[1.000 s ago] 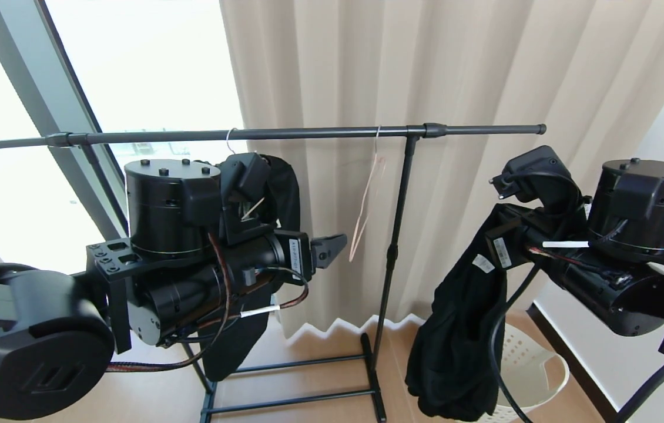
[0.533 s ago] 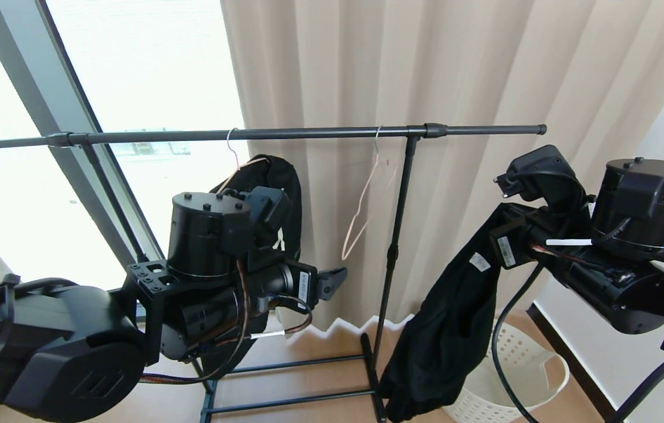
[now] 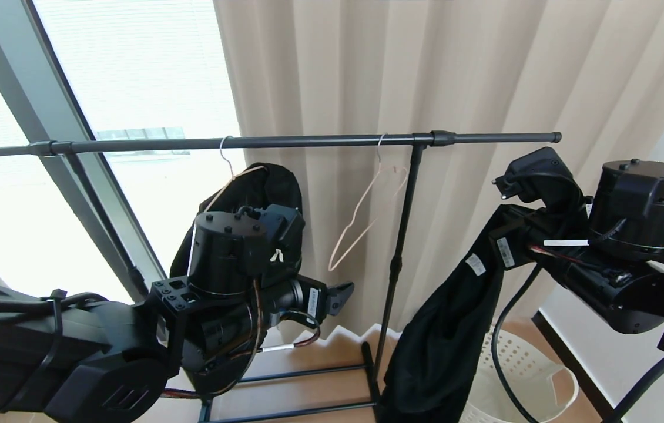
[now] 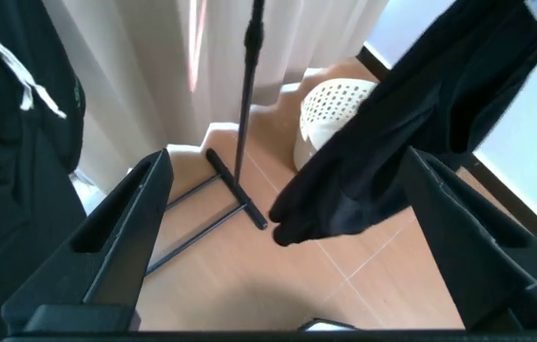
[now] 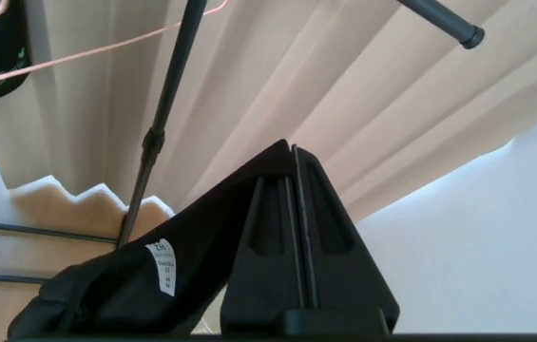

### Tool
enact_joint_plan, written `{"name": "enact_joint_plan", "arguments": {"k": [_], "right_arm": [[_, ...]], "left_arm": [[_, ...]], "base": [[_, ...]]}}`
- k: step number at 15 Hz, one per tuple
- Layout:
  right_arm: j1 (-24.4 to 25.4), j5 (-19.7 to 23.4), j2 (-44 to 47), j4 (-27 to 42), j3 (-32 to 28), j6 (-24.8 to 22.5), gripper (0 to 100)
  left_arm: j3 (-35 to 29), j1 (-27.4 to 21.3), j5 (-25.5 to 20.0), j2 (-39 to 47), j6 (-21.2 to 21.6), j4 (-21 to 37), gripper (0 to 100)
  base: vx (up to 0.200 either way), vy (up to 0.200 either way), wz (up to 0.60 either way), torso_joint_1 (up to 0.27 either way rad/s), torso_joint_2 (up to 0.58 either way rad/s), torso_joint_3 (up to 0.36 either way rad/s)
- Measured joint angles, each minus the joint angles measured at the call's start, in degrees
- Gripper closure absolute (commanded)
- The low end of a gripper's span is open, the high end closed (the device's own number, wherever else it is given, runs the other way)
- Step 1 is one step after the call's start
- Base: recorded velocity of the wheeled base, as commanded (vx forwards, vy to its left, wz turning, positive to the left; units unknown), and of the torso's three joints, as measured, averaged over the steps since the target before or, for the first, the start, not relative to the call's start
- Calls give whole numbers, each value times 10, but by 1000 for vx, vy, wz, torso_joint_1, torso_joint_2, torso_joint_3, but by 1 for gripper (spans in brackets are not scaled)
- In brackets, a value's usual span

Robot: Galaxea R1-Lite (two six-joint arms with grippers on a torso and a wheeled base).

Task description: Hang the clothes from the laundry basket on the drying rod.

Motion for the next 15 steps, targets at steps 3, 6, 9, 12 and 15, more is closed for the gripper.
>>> {"name": "enact_joint_plan", "arguments": {"k": [3,6,9,12,15], "right_arm": [[0,0,0,0,-1,0,100],[1,0,-1,0,-1,0,100],[0,0,-3,0,0,0,100],[1,0,-4,-1,3,0,100],[3,0,-12,-1,7,0,100]], "left_arm": [[1,0,-1,3,0,-1,0],[-3,-1,-2,5,19,-3,0],[-31,13,-3,21,77,-3,0],[-113,32,-6,63,105,-2,0],[-206,56,-39,126,136,1,0]], "base": [[67,0,0,4,2,2],[0,0,0,0,0,0],[0,0,0,0,0,0],[0,0,0,0,0,0],[0,0,0,0,0,0]]}}
